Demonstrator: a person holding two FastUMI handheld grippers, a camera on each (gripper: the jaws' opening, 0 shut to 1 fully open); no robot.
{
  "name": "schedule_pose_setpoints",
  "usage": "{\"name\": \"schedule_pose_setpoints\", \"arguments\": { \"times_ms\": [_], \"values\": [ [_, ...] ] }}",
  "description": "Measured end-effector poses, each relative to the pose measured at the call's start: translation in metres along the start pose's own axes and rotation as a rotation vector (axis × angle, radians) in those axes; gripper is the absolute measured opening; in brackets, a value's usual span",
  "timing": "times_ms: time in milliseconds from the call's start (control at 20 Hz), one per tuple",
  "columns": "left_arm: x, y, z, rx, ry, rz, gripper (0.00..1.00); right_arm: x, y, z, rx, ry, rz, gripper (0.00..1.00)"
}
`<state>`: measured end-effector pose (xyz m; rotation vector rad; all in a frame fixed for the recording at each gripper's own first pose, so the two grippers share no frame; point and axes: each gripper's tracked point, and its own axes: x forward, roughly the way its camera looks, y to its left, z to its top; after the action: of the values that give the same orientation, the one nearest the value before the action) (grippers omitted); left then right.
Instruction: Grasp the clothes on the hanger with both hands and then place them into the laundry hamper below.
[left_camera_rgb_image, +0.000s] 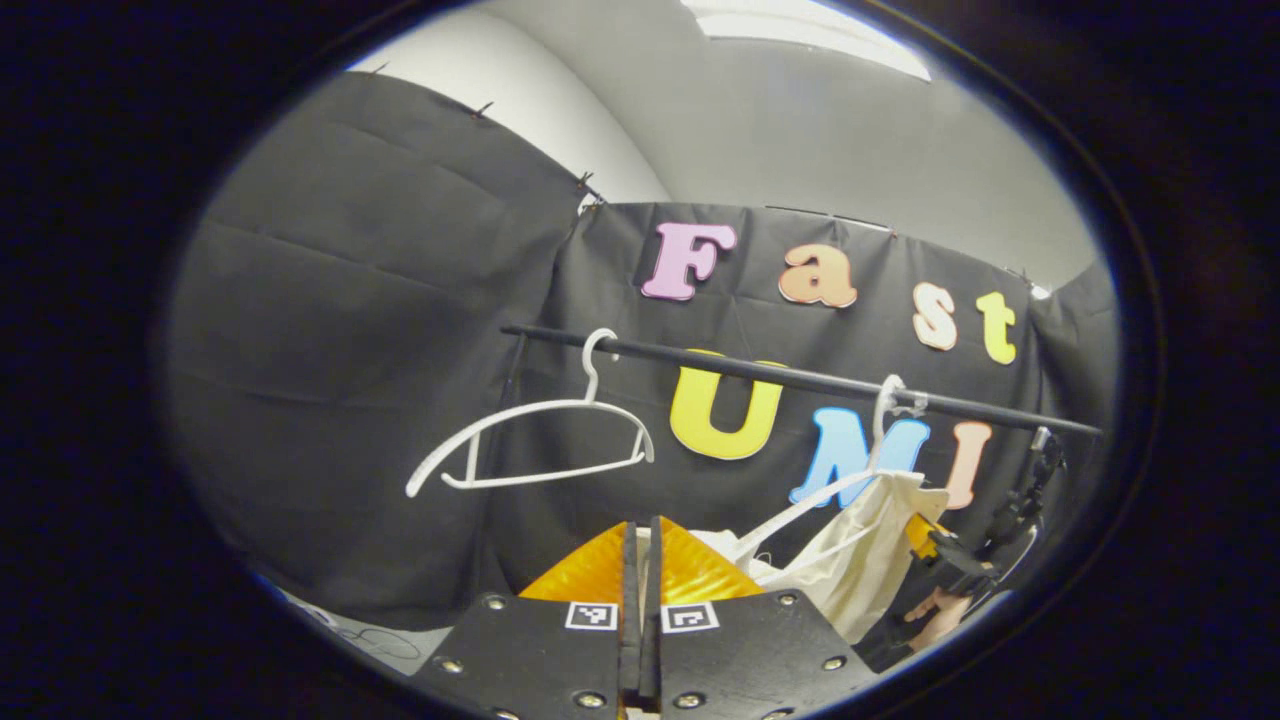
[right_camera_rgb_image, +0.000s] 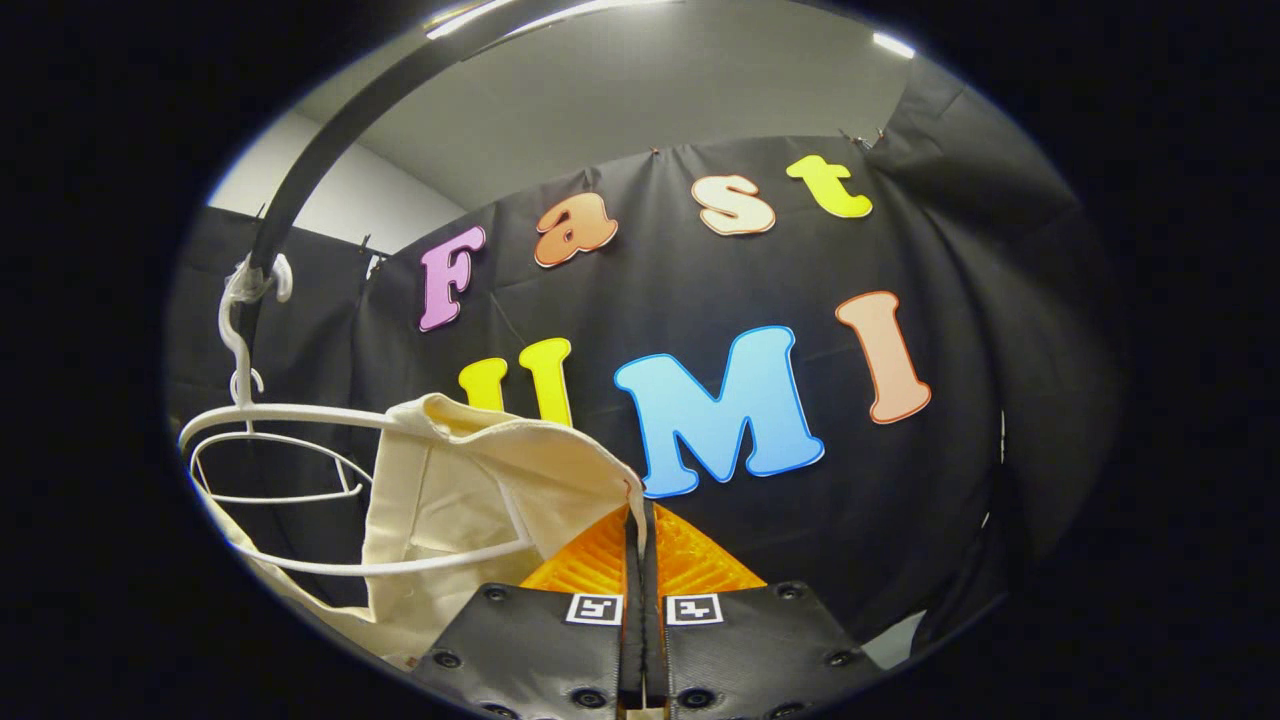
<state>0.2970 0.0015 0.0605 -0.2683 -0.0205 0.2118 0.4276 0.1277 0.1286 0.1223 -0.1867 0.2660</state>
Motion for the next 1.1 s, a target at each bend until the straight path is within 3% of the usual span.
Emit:
{"name": "schedule_pose_setpoints", "arguments": {
  "times_ms": [100,200,250,400,500,550,600,700,950,1050,1100],
  "values": [
    [-0.007,-0.001,-0.021,-0.016,0.045,0.002,0.01,-0.004,0.005,0.005,-0.026,-0.013,0.008,0.00],
    [-0.026,0.007,-0.059,-0.021,0.128,0.023,0.00,-0.009,0.011,0.002,-0.047,-0.019,0.023,0.02],
    [-0.031,0.007,-0.074,-0.031,0.150,0.038,0.23,-0.010,0.012,-0.001,-0.053,-0.017,0.028,0.05],
    [-0.042,-0.009,-0.119,-0.121,0.229,0.019,0.92,-0.012,0.020,-0.009,-0.065,0.005,0.049,0.02],
    [-0.048,-0.024,-0.133,-0.202,0.242,-0.015,0.88,-0.015,0.025,-0.005,-0.090,-0.006,0.065,0.02],
    [-0.042,-0.030,-0.135,-0.209,0.244,-0.020,0.92,-0.016,0.026,-0.003,-0.096,-0.012,0.070,0.02],
    [-0.035,-0.030,-0.139,-0.191,0.247,-0.003,0.87,-0.017,0.027,-0.004,-0.089,-0.012,0.073,0.02],
    [-0.019,-0.013,-0.146,-0.125,0.247,0.074,0.92,-0.019,0.027,-0.003,-0.080,-0.011,0.073,0.02],
    [0.007,-0.002,-0.137,-0.037,0.209,0.192,0.87,-0.022,0.027,-0.004,-0.092,-0.004,0.080,0.02],
    [0.008,0.007,-0.139,-0.044,0.209,0.201,0.44,-0.022,0.024,-0.005,-0.090,-0.004,0.074,0.02],
    [0.004,0.012,-0.136,-0.043,0.200,0.219,0.32,-0.021,0.021,-0.006,-0.091,-0.003,0.070,0.02]
  ]
}}
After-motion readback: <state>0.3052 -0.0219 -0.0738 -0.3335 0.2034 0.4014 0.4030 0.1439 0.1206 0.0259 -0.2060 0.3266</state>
